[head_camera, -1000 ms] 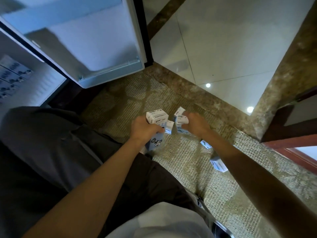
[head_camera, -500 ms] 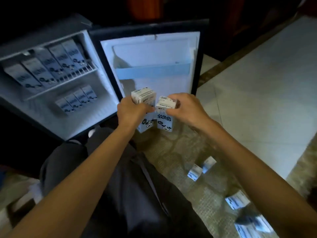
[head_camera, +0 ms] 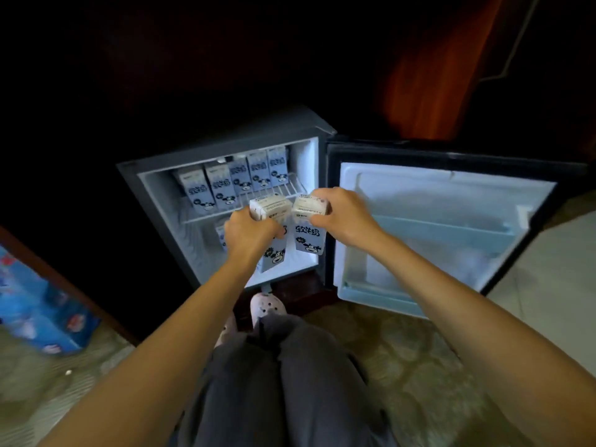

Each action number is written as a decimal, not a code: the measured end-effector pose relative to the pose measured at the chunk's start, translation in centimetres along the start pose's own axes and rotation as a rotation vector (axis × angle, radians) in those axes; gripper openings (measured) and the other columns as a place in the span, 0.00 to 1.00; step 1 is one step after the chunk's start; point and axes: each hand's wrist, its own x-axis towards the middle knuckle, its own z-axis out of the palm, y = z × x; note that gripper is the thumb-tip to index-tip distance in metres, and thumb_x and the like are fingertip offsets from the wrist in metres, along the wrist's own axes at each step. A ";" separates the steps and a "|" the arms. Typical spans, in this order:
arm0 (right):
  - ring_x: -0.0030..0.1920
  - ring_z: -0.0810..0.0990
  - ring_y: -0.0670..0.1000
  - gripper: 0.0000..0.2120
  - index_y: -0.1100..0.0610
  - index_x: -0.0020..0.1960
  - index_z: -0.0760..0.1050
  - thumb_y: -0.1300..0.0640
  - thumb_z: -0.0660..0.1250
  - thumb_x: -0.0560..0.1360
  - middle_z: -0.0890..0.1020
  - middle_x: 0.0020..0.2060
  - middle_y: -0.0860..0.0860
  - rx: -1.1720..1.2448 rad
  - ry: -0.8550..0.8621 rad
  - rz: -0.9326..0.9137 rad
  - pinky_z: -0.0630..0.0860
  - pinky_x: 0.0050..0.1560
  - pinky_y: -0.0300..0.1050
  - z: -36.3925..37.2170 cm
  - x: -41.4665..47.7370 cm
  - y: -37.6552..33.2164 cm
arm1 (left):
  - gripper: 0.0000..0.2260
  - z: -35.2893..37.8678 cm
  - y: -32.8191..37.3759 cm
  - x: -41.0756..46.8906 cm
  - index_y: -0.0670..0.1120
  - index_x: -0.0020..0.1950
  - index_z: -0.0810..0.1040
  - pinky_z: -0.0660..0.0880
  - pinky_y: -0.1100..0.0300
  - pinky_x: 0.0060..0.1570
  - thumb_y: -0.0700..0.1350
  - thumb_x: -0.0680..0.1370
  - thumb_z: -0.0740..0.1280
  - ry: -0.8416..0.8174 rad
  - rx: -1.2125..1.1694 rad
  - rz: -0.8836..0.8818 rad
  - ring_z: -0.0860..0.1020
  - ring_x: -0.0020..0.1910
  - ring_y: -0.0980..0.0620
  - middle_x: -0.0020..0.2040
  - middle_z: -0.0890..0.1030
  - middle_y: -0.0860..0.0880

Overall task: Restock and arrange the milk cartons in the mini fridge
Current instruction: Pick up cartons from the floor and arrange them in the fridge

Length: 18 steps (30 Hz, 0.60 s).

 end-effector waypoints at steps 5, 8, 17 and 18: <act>0.49 0.77 0.53 0.15 0.60 0.61 0.75 0.62 0.66 0.74 0.78 0.52 0.57 -0.028 -0.005 -0.054 0.69 0.37 0.37 3.6 6.6 -0.5 | 0.18 -2.1 -1.9 5.4 0.44 0.28 0.63 0.63 0.64 0.19 0.32 0.66 0.71 0.072 0.016 -0.027 0.65 0.27 0.54 0.28 0.67 0.50; 0.53 0.77 0.58 0.14 0.60 0.60 0.73 0.63 0.64 0.74 0.77 0.54 0.59 -0.076 0.031 -0.069 0.68 0.43 0.41 5.7 10.1 -0.4 | 0.13 -3.1 -3.4 8.5 0.40 0.33 0.67 0.62 0.74 0.13 0.31 0.66 0.71 0.055 0.030 -0.026 0.69 0.30 0.56 0.31 0.70 0.51; 0.62 0.76 0.55 0.23 0.61 0.71 0.64 0.65 0.62 0.77 0.73 0.64 0.58 -0.166 0.064 -0.213 0.71 0.64 0.40 10.5 17.5 0.6 | 0.10 -3.9 -6.2 14.9 0.40 0.41 0.74 0.70 0.67 0.24 0.31 0.66 0.72 -0.014 0.034 -0.039 0.70 0.31 0.55 0.35 0.74 0.48; 0.59 0.77 0.54 0.22 0.61 0.70 0.65 0.65 0.63 0.77 0.75 0.62 0.59 -0.134 0.073 -0.214 0.70 0.59 0.34 10.9 18.1 0.8 | 0.10 -3.8 -6.4 15.5 0.40 0.44 0.74 0.70 0.65 0.28 0.31 0.66 0.71 -0.033 0.028 -0.047 0.70 0.32 0.55 0.36 0.75 0.48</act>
